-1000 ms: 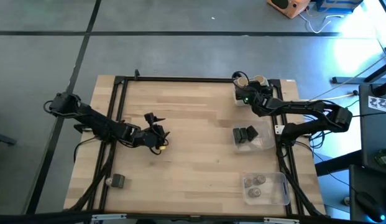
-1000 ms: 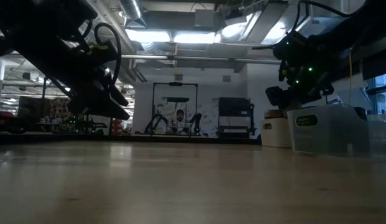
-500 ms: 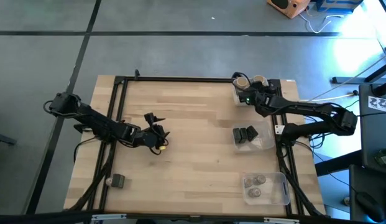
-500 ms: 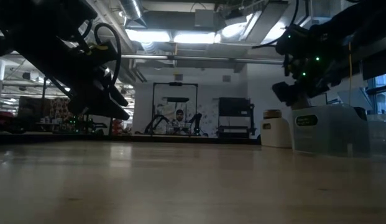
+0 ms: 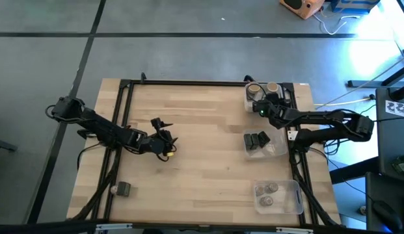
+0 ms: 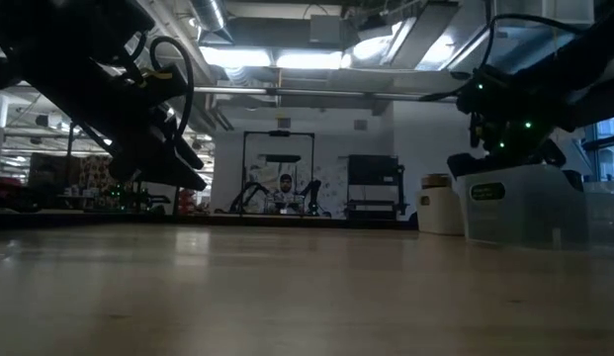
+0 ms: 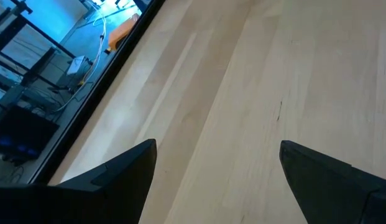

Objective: Sort spices by type
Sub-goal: Put the brown seasoning bottle into the white bin, then put the black seasoning container into the top transparent bin

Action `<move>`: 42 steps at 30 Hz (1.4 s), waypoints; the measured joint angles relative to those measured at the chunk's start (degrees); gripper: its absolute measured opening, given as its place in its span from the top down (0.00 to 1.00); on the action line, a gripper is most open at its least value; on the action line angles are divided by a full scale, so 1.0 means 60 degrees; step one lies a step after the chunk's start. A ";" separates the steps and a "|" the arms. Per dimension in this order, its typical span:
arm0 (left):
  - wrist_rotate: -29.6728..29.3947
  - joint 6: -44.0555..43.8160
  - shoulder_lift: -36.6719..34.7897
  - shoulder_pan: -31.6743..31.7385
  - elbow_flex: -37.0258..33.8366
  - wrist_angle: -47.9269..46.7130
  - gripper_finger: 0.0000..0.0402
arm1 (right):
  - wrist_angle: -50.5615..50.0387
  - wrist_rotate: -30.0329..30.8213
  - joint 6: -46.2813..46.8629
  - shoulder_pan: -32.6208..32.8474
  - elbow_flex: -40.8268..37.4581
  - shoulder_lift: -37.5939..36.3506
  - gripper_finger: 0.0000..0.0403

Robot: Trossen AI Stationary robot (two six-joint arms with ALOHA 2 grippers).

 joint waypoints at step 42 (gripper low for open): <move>0.0801 -0.1176 0.0283 -0.3181 0.4417 -0.4752 0.19 | 0.1062 -0.3199 -0.3542 0.7052 0.3514 -0.0231 0.15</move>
